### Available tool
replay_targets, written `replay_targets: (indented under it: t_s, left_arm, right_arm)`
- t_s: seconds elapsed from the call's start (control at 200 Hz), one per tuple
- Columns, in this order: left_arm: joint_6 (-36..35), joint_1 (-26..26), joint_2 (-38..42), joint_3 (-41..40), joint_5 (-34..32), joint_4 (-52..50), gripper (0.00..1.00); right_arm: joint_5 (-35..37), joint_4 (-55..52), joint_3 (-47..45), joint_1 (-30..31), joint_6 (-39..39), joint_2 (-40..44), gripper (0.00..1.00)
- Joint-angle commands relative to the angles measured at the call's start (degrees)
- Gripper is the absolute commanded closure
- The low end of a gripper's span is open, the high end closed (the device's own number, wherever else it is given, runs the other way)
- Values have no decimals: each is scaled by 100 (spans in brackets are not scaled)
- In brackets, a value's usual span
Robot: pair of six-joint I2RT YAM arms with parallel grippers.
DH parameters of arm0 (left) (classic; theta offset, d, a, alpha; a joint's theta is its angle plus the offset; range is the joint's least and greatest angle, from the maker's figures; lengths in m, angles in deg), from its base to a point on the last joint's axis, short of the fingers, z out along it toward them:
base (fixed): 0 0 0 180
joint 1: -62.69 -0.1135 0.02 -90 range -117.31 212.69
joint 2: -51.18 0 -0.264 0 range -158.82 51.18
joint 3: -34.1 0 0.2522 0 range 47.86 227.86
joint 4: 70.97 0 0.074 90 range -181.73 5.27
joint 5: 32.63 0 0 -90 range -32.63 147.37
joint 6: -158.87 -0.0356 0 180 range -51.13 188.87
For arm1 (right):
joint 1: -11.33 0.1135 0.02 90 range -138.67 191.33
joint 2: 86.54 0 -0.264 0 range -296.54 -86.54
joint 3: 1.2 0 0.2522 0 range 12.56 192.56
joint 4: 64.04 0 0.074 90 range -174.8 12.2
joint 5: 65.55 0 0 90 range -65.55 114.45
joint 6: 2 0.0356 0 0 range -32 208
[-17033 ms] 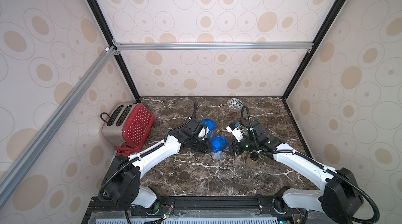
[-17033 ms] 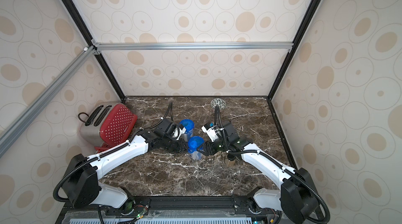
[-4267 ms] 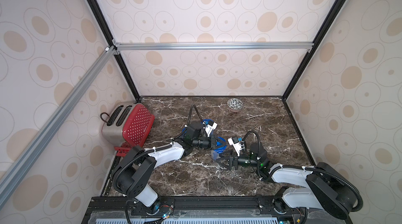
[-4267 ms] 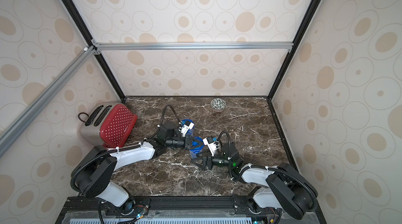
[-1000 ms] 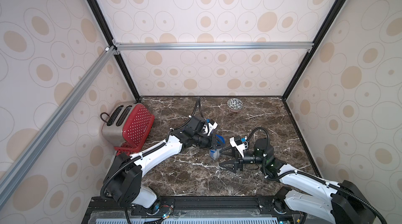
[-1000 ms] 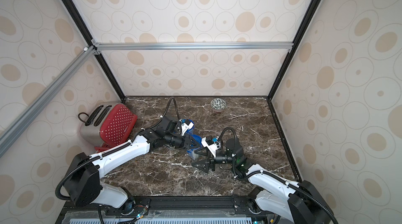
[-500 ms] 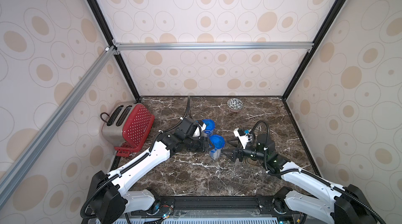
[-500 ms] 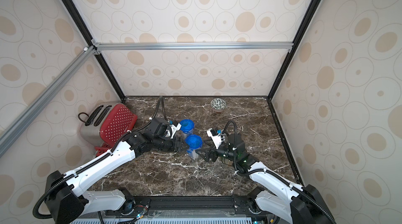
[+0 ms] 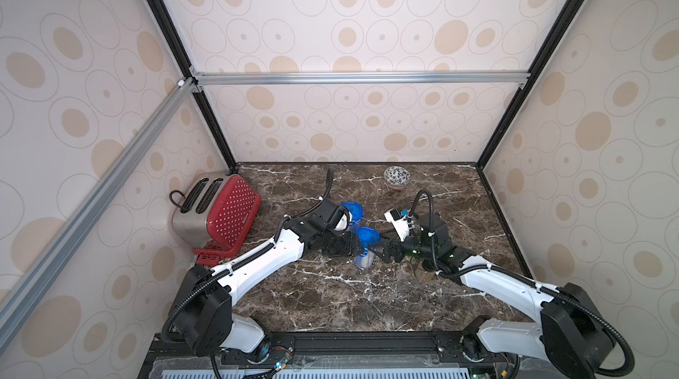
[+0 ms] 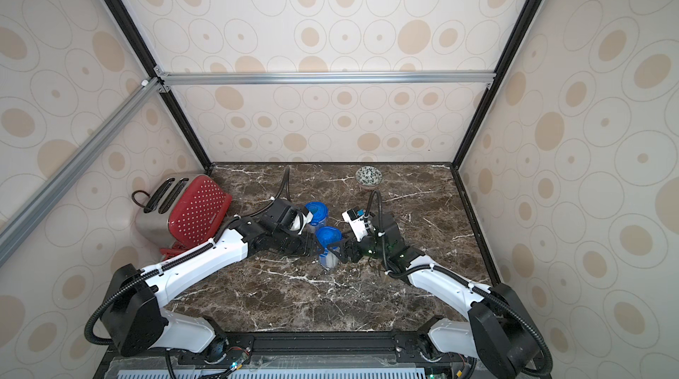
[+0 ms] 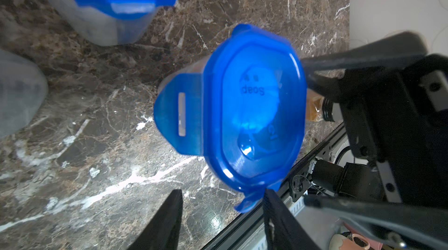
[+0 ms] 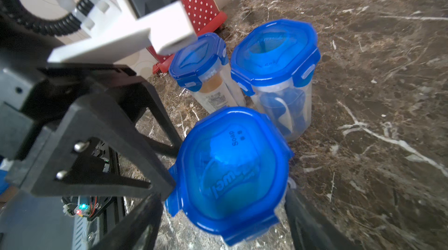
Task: Take out toiletry kits
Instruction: Adjust the container at the center of the board.
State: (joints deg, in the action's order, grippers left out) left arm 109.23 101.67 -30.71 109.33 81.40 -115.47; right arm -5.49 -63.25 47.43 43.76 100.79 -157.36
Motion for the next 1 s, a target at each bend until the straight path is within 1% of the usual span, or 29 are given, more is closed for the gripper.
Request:
replay_targets:
  t_s: [0.0,0.115,0.441,0.866,0.997]
  left_arm:
    - [-54,-57,-66,209,-240,30,48]
    - [-48,-91,-41,181,-241,43,48]
    - [-68,-179,15,119,-223,38,48]
    - [-164,-187,-170,216,-83,29,48]
    - [-204,-190,-226,240,-92,-43,48]
  right_arm:
    - [-566,127,75,-21,45,4,19]
    - [-881,143,18,-19,93,68,22]
    - [-1222,202,-334,-16,326,340,25]
    - [-1503,285,-742,19,666,759,25]
    - [-1664,307,-780,122,731,731,25]
